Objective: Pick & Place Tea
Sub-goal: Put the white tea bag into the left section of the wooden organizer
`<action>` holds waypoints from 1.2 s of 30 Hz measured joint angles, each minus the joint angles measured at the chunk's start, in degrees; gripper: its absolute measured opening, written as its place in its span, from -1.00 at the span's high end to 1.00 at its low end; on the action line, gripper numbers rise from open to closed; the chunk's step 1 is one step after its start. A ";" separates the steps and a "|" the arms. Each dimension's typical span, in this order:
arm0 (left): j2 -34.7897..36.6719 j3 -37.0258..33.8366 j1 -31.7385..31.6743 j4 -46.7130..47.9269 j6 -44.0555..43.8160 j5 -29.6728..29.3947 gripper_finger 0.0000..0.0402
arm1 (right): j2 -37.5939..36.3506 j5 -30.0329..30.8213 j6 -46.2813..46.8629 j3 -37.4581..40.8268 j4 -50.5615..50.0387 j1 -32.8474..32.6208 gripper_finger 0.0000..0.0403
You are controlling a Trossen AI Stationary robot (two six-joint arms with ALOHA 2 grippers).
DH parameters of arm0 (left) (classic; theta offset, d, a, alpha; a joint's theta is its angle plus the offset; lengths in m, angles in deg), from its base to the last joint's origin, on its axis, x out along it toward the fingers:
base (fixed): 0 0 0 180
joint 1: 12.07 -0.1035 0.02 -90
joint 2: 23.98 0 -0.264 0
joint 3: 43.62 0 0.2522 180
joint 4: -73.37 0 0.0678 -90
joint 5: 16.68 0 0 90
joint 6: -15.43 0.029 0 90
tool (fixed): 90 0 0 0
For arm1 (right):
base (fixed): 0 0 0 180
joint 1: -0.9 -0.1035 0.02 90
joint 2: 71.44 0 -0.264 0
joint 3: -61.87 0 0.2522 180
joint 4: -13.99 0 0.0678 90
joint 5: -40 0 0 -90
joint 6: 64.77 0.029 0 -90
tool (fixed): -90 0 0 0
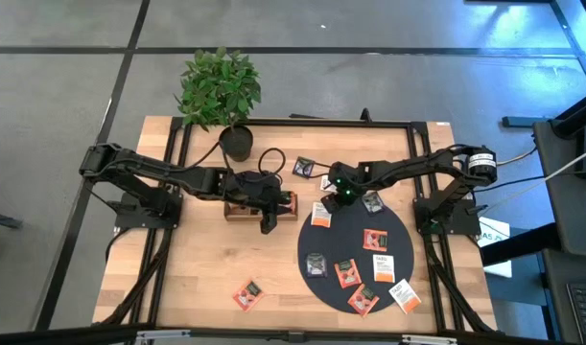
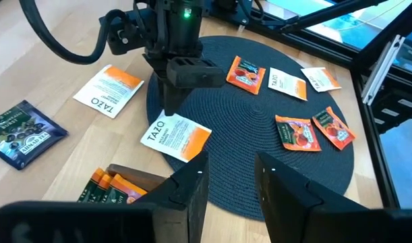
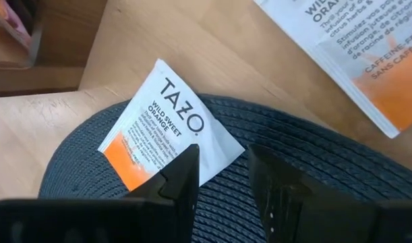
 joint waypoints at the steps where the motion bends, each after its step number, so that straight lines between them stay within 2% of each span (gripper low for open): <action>1: 0.00 0.00 0.00 0.00 -0.01 0.01 0.43 | 0.00 -0.44 0.02 0.00 0.00 0.00 0.36; 15: 0.00 0.00 0.00 0.00 0.01 -0.09 0.43 | 2.75 -2.90 0.75 -0.13 2.62 -0.07 0.36; 20: 0.00 0.00 0.00 0.02 0.01 -0.09 0.43 | 3.90 -6.10 0.00 0.01 8.26 -0.04 0.36; 29: 0.00 0.00 0.00 0.02 0.46 -0.09 0.43 | 3.91 -10.09 0.06 0.07 8.38 0.28 0.36; 36: 0.02 0.01 -0.01 0.99 0.54 0.68 0.43 | 4.94 -10.18 2.74 0.07 10.28 -0.46 0.36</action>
